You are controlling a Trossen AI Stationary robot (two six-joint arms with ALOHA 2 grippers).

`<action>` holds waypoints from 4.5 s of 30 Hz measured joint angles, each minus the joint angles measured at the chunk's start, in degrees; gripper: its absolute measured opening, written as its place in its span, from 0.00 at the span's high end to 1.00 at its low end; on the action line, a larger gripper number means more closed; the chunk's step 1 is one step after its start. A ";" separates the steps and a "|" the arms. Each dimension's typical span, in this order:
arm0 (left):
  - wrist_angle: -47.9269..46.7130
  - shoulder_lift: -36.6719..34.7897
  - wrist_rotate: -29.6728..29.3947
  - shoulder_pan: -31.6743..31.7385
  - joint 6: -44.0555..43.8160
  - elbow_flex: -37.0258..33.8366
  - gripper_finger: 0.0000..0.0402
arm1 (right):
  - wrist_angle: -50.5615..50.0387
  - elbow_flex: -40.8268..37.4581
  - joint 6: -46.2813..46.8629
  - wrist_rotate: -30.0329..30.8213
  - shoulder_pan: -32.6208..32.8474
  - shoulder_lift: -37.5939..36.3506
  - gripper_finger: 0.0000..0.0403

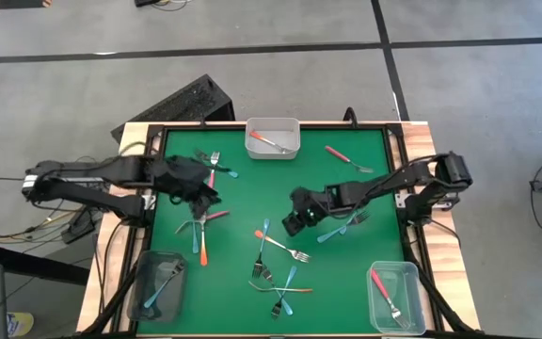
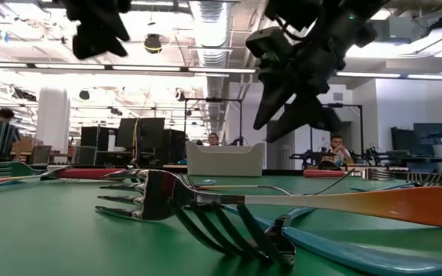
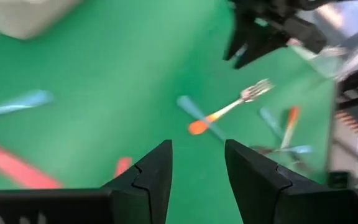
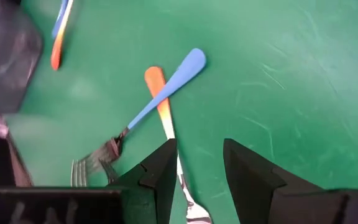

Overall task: Sort silverware by color (type)
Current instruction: Put the pink fork into the transparent bin

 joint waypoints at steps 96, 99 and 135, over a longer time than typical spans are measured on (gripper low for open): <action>33.18 -15.11 -25.97 5.38 8.60 -14.14 0.66 | -45.03 4.87 -43.30 4.30 -39.41 -2.45 0.91; 31.89 -15.02 -24.43 5.38 10.16 -14.14 0.66 | -47.80 4.90 -38.47 2.21 -35.65 -7.53 0.90; 25.37 -12.54 -13.42 3.72 12.74 -14.16 0.66 | -50.77 7.61 63.06 -1.58 49.21 -11.53 0.80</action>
